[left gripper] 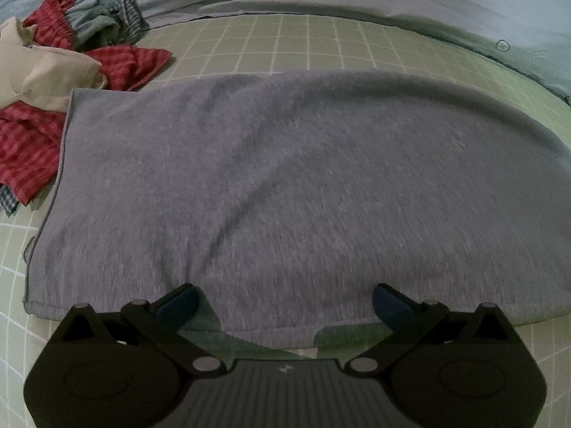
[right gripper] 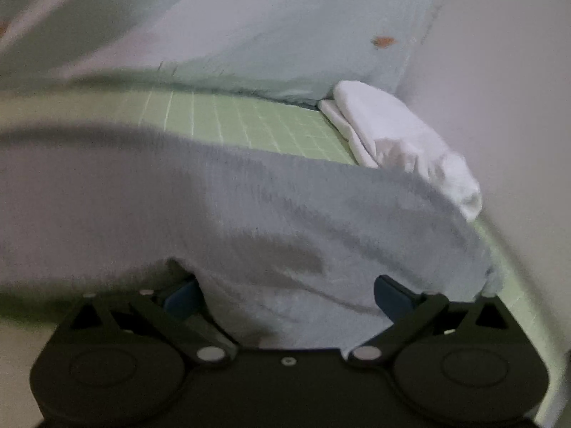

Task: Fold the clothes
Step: 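Open both grippers and release the folded sweatpants on the bed, then move the left gripper to the sweatpants end and grasp its corner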

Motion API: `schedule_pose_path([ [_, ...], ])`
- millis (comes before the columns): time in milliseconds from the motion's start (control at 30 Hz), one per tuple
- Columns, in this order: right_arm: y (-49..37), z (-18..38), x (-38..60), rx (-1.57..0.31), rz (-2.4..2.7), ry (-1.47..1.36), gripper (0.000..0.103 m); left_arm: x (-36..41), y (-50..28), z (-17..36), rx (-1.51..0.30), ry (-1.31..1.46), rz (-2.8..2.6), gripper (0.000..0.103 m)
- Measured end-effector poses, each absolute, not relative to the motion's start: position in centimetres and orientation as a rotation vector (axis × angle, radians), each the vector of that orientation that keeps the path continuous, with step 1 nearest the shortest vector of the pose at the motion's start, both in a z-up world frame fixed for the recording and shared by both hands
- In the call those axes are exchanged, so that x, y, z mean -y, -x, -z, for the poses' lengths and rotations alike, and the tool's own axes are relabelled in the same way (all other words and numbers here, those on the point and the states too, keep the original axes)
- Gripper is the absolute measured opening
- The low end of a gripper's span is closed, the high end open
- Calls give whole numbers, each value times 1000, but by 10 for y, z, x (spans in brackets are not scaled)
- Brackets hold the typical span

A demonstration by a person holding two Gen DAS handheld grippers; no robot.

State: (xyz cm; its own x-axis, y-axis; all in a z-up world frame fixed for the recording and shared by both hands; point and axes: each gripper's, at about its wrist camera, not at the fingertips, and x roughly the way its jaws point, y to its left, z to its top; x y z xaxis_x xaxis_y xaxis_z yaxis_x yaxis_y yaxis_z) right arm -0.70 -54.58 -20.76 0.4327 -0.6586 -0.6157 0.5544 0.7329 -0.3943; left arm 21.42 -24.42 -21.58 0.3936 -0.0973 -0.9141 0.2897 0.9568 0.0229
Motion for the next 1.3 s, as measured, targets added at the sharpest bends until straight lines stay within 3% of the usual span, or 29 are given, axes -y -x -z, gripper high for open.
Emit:
schedule_pose_path([
  [300,19,212,544,-933,864,394,103,243,-215,216,-1135,-191,259,103],
  [733,30,216,555,-952,900,189,103,241,-219,214,-1182,-179,285,102],
  [833,35,215,560,-971,931,181,103,218,-218,200,-1175,-21,329,101],
  [1100,49,215,562,-989,974,149,103,141,-223,167,-1068,61,40,100],
  [1300,44,218,555,-1003,989,208,103,75,-217,179,-1090,199,-127,80],
])
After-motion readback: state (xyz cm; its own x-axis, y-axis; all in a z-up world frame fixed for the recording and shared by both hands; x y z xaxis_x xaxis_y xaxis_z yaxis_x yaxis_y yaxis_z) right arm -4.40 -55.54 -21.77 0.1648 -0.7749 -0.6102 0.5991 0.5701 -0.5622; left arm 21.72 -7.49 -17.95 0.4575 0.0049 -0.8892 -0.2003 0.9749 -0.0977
